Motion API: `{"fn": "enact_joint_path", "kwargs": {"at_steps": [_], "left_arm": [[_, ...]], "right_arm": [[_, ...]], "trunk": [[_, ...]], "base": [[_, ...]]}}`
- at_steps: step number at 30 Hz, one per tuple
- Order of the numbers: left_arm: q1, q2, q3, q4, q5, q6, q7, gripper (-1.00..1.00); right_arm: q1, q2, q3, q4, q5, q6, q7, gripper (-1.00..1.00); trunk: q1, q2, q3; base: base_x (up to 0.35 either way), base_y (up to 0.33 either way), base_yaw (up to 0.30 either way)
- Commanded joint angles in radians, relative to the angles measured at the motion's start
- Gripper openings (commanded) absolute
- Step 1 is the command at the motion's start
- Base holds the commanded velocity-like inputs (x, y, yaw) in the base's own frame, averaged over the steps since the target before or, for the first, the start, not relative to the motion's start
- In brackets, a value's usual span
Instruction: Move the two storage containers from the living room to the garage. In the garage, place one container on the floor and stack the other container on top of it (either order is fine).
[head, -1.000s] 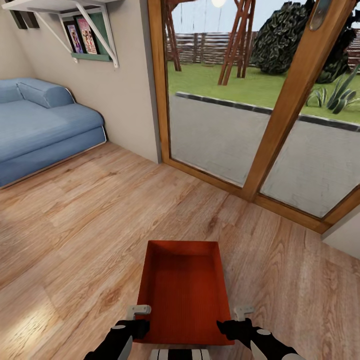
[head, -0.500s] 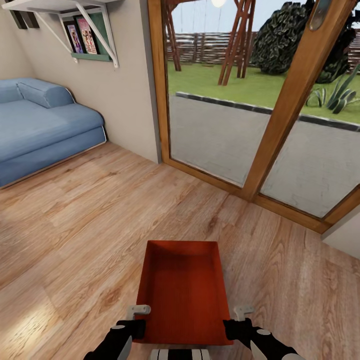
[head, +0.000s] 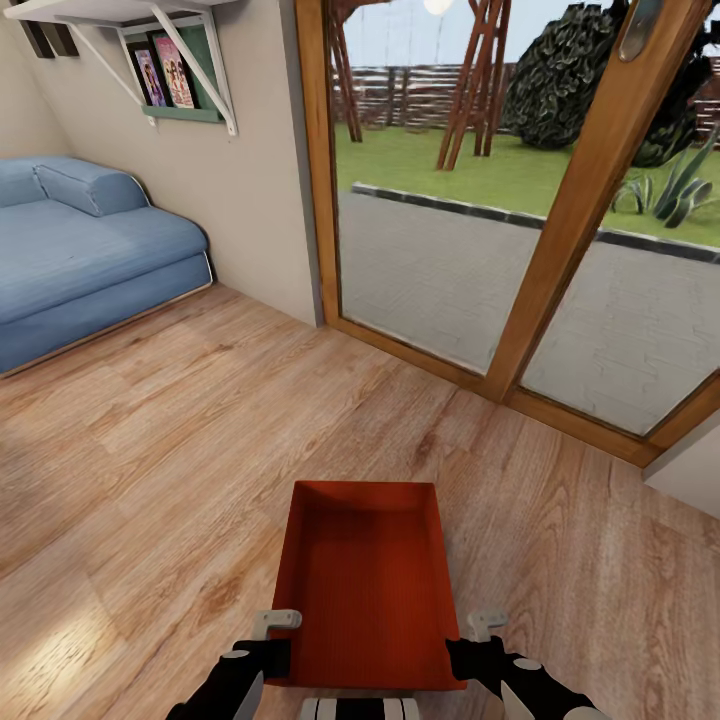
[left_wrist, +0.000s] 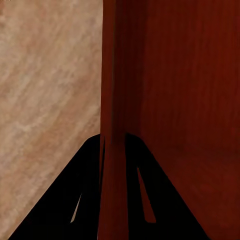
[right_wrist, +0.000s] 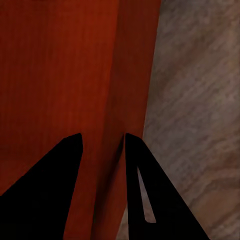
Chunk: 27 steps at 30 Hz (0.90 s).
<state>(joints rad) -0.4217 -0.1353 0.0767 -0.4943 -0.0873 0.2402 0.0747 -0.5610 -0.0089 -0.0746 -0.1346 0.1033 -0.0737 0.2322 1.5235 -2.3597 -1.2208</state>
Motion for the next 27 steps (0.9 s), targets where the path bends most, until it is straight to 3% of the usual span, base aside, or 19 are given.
{"fn": "enact_joint_path", "kwargs": {"at_steps": [1,12,27], "left_arm": [[0.0,-0.001,0.006,-0.002,-0.008,0.005,-0.003,-1.0],[0.0,0.002,0.006,-0.001,-0.008,0.008,-0.007,-1.0],[0.0,0.003,0.006,-0.002,-0.008,0.009,-0.013,-1.0]], "right_arm": [[0.0,0.0,-0.002,0.001,0.008,-0.004,0.006,-1.0],[0.0,0.0,-0.001,0.001,0.009,-0.002,0.048,-1.0],[0.0,0.0,-0.001,0.001,0.01,-0.001,0.05,-1.0]], "trunk": [[0.0,0.0,-0.001],[0.0,0.0,-0.001],[0.0,0.0,-0.001]], "base": [[0.0,0.0,0.0],[0.0,0.0,0.0],[0.0,0.0,0.0]]}}
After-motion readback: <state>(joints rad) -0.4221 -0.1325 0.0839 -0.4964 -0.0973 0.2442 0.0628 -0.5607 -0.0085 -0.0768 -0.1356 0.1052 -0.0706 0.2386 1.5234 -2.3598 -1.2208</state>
